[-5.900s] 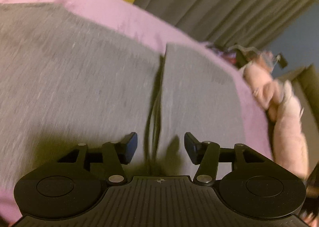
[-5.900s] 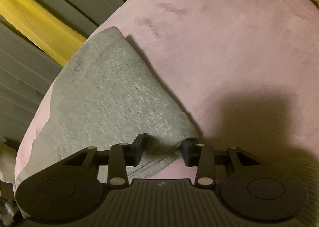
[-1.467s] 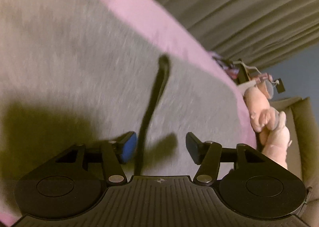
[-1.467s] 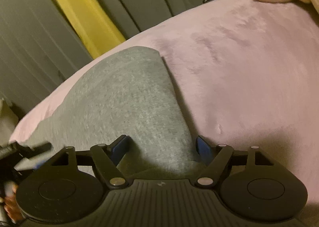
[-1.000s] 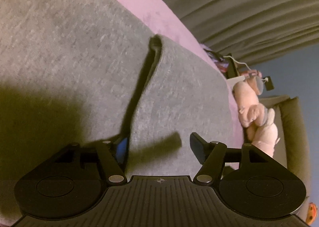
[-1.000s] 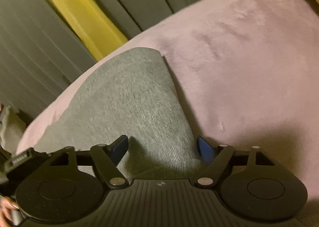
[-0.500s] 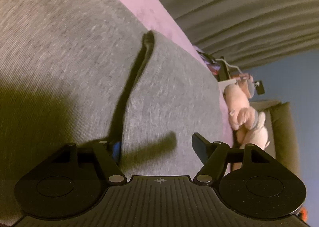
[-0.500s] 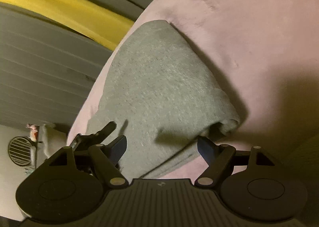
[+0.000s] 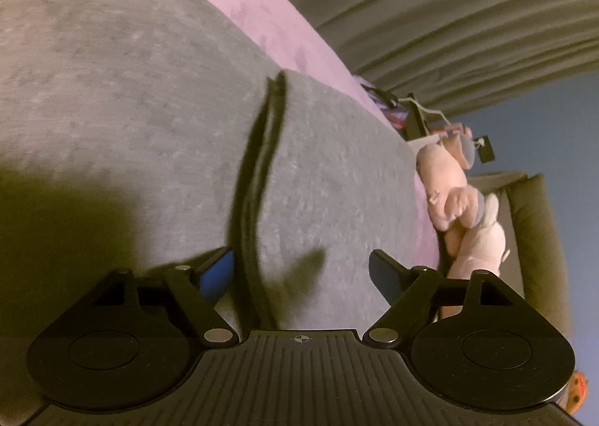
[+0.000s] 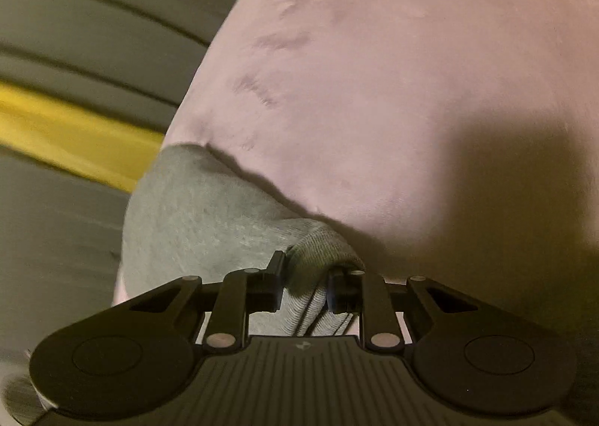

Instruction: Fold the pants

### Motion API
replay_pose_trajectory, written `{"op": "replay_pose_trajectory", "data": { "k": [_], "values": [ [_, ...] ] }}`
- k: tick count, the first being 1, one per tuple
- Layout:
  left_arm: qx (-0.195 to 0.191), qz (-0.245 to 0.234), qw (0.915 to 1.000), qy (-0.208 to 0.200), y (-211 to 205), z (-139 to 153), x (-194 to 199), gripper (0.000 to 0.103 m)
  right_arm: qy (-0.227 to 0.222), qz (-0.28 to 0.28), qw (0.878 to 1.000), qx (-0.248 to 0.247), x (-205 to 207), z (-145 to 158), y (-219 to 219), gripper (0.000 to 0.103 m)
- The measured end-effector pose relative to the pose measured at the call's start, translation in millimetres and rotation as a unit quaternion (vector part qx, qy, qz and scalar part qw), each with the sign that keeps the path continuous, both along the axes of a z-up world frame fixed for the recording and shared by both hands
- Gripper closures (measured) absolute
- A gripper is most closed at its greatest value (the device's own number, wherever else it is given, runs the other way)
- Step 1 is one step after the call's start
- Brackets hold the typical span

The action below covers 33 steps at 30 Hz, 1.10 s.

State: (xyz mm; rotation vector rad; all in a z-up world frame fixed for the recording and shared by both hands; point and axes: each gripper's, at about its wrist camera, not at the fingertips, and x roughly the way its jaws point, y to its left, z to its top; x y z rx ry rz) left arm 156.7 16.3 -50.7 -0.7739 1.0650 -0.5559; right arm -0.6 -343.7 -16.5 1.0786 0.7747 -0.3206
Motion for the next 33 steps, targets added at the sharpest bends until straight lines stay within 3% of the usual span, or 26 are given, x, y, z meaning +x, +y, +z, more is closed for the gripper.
{"op": "replay_pose_trajectory", "data": {
  "k": [3, 5, 6, 7, 8, 10, 14, 18, 20, 23, 26, 27, 29, 30, 33],
  "values": [
    [-0.001, -0.021, 0.9997, -0.013, -17, -1, 3, 0.015, -0.004, 0.004, 1.0, 0.009, -1, -2, -5, 0.076],
    [0.001, -0.027, 0.9994, -0.023, -27, -2, 5, 0.022, -0.011, 0.011, 1.0, 0.009, -4, -4, -6, 0.07],
    [0.003, -0.026, 0.9994, -0.024, -32, -4, 6, 0.042, -0.017, 0.02, 1.0, 0.004, -2, -2, -4, 0.06],
    [0.009, -0.022, 0.9996, -0.018, -34, -7, 8, 0.074, -0.025, 0.035, 0.999, -0.003, 1, -1, 0, 0.045],
    [0.018, -0.013, 0.9997, -0.004, -36, -11, 10, 0.086, -0.036, 0.057, 0.998, -0.012, 3, 2, 5, 0.037],
    [0.023, -0.006, 0.9997, -0.011, -38, -7, 8, 0.088, -0.048, 0.085, 0.994, -0.037, 6, 11, 15, 0.025],
    [0.078, -0.009, 0.9917, -0.102, -46, 43, -6, 0.09, -0.048, 0.103, 0.993, -0.043, 9, 13, 21, 0.022],
    [0.117, -0.022, 0.9768, -0.178, -34, 92, -17, 0.089, -0.044, 0.122, 0.991, -0.033, 10, 15, 30, 0.022],
    [0.146, -0.02, 0.9744, -0.17, -23, 97, -13, 0.089, -0.055, 0.139, 0.988, -0.045, 8, 18, 41, 0.017],
    [0.189, -0.018, 0.9739, -0.125, -6, 82, -8, 0.087, -0.042, 0.166, 0.983, -0.061, 12, 15, 58, 0.016],
    [0.257, -0.009, 0.9614, -0.097, 9, 55, -12, 0.061, -0.002, 0.196, 0.978, -0.074, 19, 9, 72, 0.015],
    [0.263, 0.002, 0.9614, -0.082, 15, 48, -12, 0.057, 0.004, 0.208, 0.975, -0.082, 20, 12, 75, 0.013],
    [0.213, 0.036, 0.9733, -0.076, 34, 46, -11, 0.056, 0.016, 0.25, 0.965, -0.077, 22, 19, 79, 0.011],
    [0.197, 0.062, 0.9749, -0.082, 43, 50, -11, 0.052, 0.016, 0.278, 0.959, -0.06, 24, 22, 82, 0.011],
    [0.199, 0.122, 0.9645, -0.124, 58, 67, -12, 0.047, -0.029, 0.328, 0.943, -0.037, 17, 44, 80, 0.011]
  ]
}}
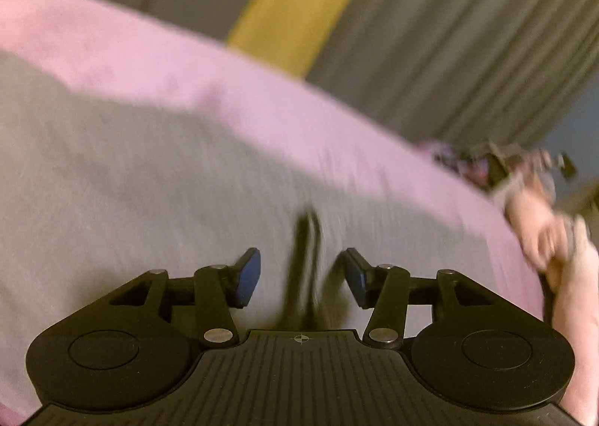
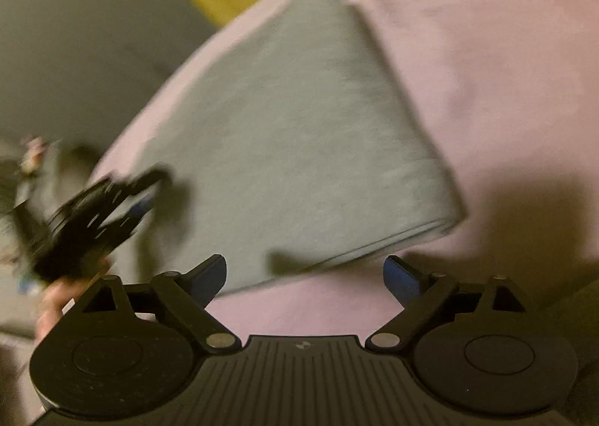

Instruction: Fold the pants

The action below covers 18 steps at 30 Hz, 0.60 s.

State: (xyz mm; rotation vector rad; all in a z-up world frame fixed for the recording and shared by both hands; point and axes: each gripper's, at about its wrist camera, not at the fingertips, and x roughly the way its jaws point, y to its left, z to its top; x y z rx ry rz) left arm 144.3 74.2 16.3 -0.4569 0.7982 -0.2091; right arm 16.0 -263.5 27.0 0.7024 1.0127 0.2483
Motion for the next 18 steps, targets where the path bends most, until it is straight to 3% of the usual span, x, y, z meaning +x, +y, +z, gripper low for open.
{"op": "replay_pose_trajectory", "data": {
  "k": [3, 6, 8, 10, 11, 14, 18],
  "values": [
    [-0.024, -0.018, 0.9995, -0.003, -2, 4, 6, 0.036, -0.055, 0.011, 0.998, -0.025, -1, 22, -2, 0.011],
    [-0.062, -0.049, 0.9958, 0.044, -9, -14, 25, 0.031, -0.097, -0.015, 0.991, -0.092, 8, 31, 0, 0.013],
    [-0.07, -0.049, 0.9935, 0.075, -13, -32, 39, 0.031, -0.104, -0.032, 0.986, -0.128, 17, 28, 5, 0.026],
    [-0.088, -0.043, 0.993, 0.067, -12, -38, 45, 0.031, -0.106, -0.05, 0.978, -0.172, 30, 15, 12, 0.05],
    [-0.102, -0.043, 0.992, 0.06, -11, -39, 46, 0.032, -0.107, -0.054, 0.972, -0.203, 37, 6, 18, 0.054],
    [-0.13, -0.04, 0.9901, 0.035, -10, -37, 47, 0.046, -0.114, -0.042, 0.954, -0.273, 43, -19, 37, 0.058],
    [-0.089, -0.01, 0.9959, -0.013, -14, -33, 45, 0.069, -0.135, -0.041, 0.946, -0.292, 41, -20, 44, 0.048]
  ]
}}
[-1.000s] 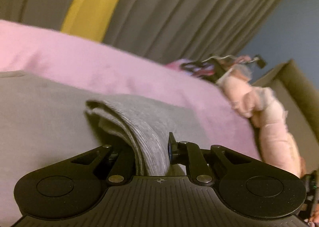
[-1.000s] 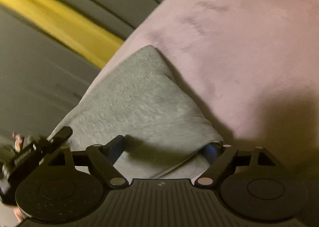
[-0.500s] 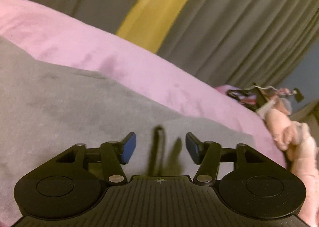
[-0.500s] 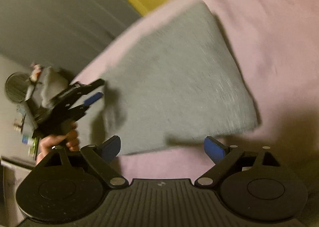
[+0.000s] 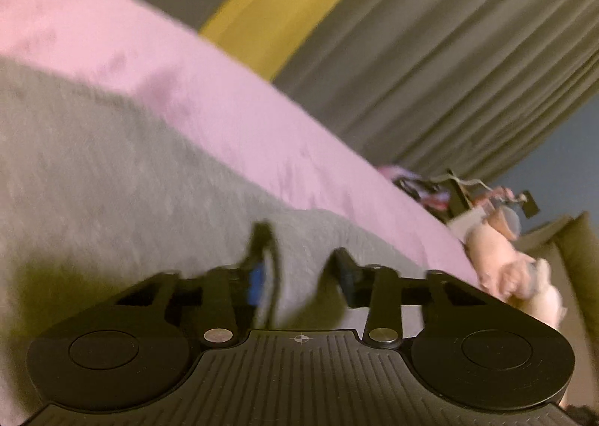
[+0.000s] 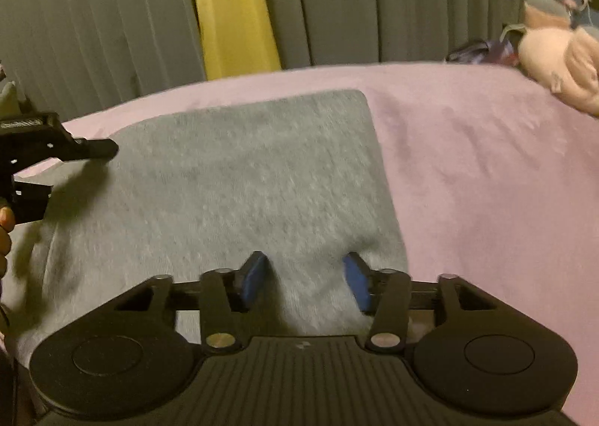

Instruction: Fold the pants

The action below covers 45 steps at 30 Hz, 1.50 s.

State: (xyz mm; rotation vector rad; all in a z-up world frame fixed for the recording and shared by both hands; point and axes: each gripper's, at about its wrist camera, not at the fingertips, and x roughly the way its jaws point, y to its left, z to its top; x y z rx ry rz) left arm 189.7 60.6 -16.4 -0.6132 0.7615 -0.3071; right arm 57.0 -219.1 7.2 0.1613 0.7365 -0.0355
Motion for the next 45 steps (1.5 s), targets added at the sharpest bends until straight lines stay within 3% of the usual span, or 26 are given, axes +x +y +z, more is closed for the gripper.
{"op": "replay_pose_trajectory", "data": {
  "k": [1, 4, 8, 11, 13, 16, 18, 20, 24, 29, 32, 34, 36, 38, 39, 41, 45],
  "values": [
    [0.015, 0.011, 0.9998, -0.012, -2, 3, -1, 0.075, -0.005, 0.0, 1.0, 0.0, 0, -1, 0, 0.045],
    [0.062, 0.036, 0.9963, -0.047, -3, 14, -7, 0.08, -0.014, 0.001, 1.0, 0.007, -2, -4, -2, 0.039],
    [0.119, 0.075, 0.9895, -0.034, 0, 18, -8, 0.082, -0.022, 0.01, 1.0, -0.015, 2, -11, 6, 0.029],
    [0.082, 0.059, 0.9937, -0.049, 14, 27, -19, 0.081, -0.027, 0.019, 0.999, -0.027, 5, -15, 13, 0.015],
    [0.07, 0.039, 0.9935, -0.081, 10, 34, -28, 0.067, -0.03, 0.025, 0.999, -0.032, 10, -17, 14, 0.005],
    [0.061, -0.026, 0.9913, -0.113, -7, 36, -33, 0.05, -0.038, 0.025, 0.998, -0.041, 11, -21, 17, 0.004],
    [0.066, -0.069, 0.9891, -0.112, -19, 31, -29, 0.051, -0.043, 0.025, 0.998, -0.038, 8, -22, 14, 0.004],
    [0.082, -0.07, 0.9855, -0.131, -24, 36, -36, 0.051, -0.045, 0.024, 0.998, -0.037, 7, -22, 14, 0.004],
    [0.041, -0.078, 0.9803, -0.177, -13, 49, -46, 0.042, -0.05, 0.024, 0.998, -0.037, 5, -24, 15, 0.004],
    [0.042, -0.032, 0.977, -0.207, -6, 57, -60, 0.041, -0.054, 0.024, 0.998, -0.038, 14, -32, 18, 0.004],
    [0.032, -0.027, 0.9729, -0.227, 1, 65, -62, 0.031, -0.055, 0.024, 0.997, -0.039, 15, -36, 18, 0.004],
    [0.021, -0.055, 0.9772, -0.204, -1, 61, -56, 0.028, -0.056, 0.024, 0.997, -0.039, 15, -38, 18, 0.004],
    [0.022, -0.086, 0.9858, -0.142, -8, 49, -42, 0.023, -0.058, 0.024, 0.997, -0.039, 15, -40, 18, 0.004],
    [0.074, -0.081, 0.9916, -0.067, -17, 30, -26, 0.029, -0.061, 0.025, 0.997, -0.038, 14, -40, 17, 0.004],
    [0.102, -0.065, 0.9911, -0.055, -18, 24, -22, 0.032, -0.063, 0.025, 0.997, -0.037, 14, -42, 17, 0.004],
    [0.144, -0.009, 0.9882, -0.053, -12, 27, -21, 0.027, -0.066, 0.024, 0.997, -0.037, 14, -44, 16, 0.004],
    [0.123, 0.14, 0.9817, -0.038, 41, 43, -29, 0.015, -0.071, 0.026, 0.996, -0.036, 14, -48, 15, 0.004]
  ]
}}
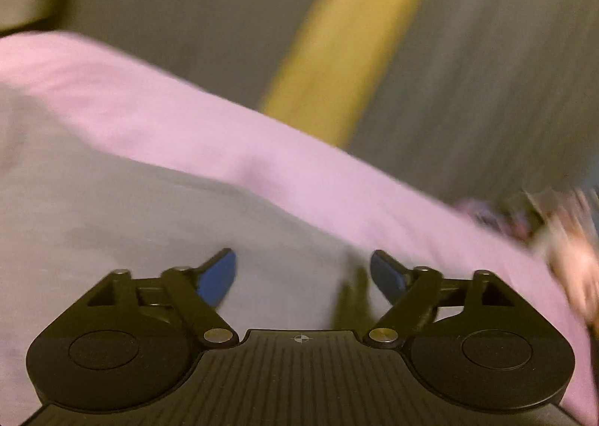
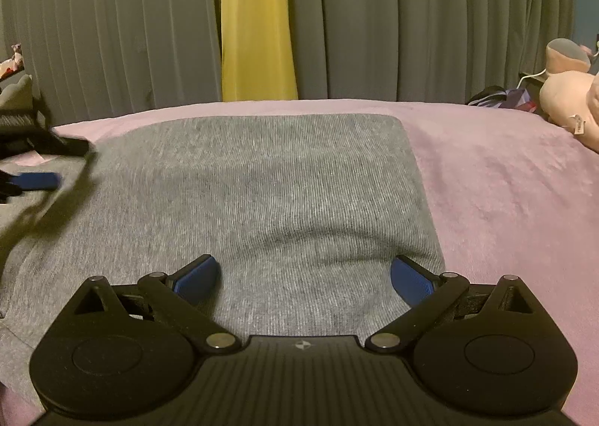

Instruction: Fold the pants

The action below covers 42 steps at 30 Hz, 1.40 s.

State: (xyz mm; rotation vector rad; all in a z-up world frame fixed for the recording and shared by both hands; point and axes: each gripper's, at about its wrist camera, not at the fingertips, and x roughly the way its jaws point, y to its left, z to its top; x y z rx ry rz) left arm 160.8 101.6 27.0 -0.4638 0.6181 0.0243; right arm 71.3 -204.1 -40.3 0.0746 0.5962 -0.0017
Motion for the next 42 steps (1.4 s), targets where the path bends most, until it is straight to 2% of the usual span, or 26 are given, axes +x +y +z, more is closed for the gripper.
{"op": "replay_pose_trajectory", "data": {
  "k": [1, 3, 5, 7, 11, 14, 15, 17, 19, 21, 24, 27, 29, 30, 31, 34, 36, 38, 42],
  "values": [
    [-0.026, 0.042, 0.9988, 0.004, 23, 4, -4, 0.015, -0.001, 0.0, 1.0, 0.0, 0, -1, 1, 0.004],
    [-0.084, 0.105, 0.9908, 0.008, 67, 14, -16, 0.012, -0.004, -0.001, 1.0, 0.0, 1, -3, 0, 0.004],
    [-0.139, 0.159, 0.9774, 0.0, 116, 20, -36, 0.008, -0.006, -0.001, 1.0, 0.0, 2, -5, 0, 0.004],
    [-0.169, 0.195, 0.9661, -0.007, 157, 23, -60, 0.008, -0.007, -0.001, 1.0, -0.002, 2, -7, 1, 0.004],
    [-0.186, 0.25, 0.95, -0.016, 217, 14, -115, 0.008, -0.008, -0.001, 1.0, -0.003, 3, -11, 1, 0.004],
    [-0.225, 0.307, 0.9245, 0.011, 243, -7, -146, 0.008, -0.008, -0.001, 1.0, -0.005, 4, -13, 1, 0.004],
    [-0.242, 0.316, 0.9176, 0.004, 249, -11, -150, 0.008, -0.008, -0.002, 1.0, -0.006, 4, -13, 2, 0.004],
    [-0.281, 0.294, 0.9133, -0.023, 256, -17, -148, 0.008, -0.008, -0.002, 1.0, -0.007, 5, -13, 3, 0.004],
    [-0.29, 0.27, 0.9177, -0.028, 258, -23, -138, 0.008, -0.008, -0.002, 1.0, -0.007, 6, -13, 4, 0.004],
    [-0.277, 0.27, 0.9221, -0.004, 260, -29, -129, 0.008, -0.008, -0.002, 1.0, -0.007, 6, -13, 3, 0.004],
    [-0.263, 0.258, 0.9294, -0.024, 259, -31, -113, 0.006, -0.009, -0.002, 1.0, -0.008, 6, -14, 3, 0.004],
    [-0.247, 0.241, 0.9378, -0.038, 269, -45, -97, 0.006, -0.012, -0.004, 1.0, -0.012, 7, -16, 5, 0.004],
    [-0.222, 0.235, 0.9452, -0.043, 266, -46, -93, 0.009, -0.013, -0.004, 1.0, -0.012, 7, -17, 5, 0.004],
    [-0.201, 0.238, 0.9496, -0.035, 264, -47, -87, 0.024, -0.013, -0.005, 1.0, -0.012, 6, -19, 7, 0.004],
    [-0.18, 0.236, 0.9546, -0.028, 262, -47, -81, 0.045, -0.013, -0.005, 1.0, -0.012, 6, -19, 7, 0.004],
    [-0.179, 0.24, 0.9538, -0.028, 260, -51, -77, 0.064, -0.014, -0.005, 1.0, -0.013, 7, -19, 7, 0.004],
    [-0.132, 0.232, 0.9628, -0.044, 244, -34, -82, 0.071, -0.013, -0.006, 1.0, -0.015, 7, -20, 7, 0.004],
    [-0.067, 0.208, 0.9738, -0.064, 220, -11, -79, 0.076, -0.012, -0.006, 1.0, -0.015, 7, -20, 7, 0.004],
    [0.026, 0.153, 0.9823, -0.105, 166, 31, -74, 0.077, -0.01, -0.007, 1.0, -0.011, 7, -17, 5, 0.004]
  ]
}}
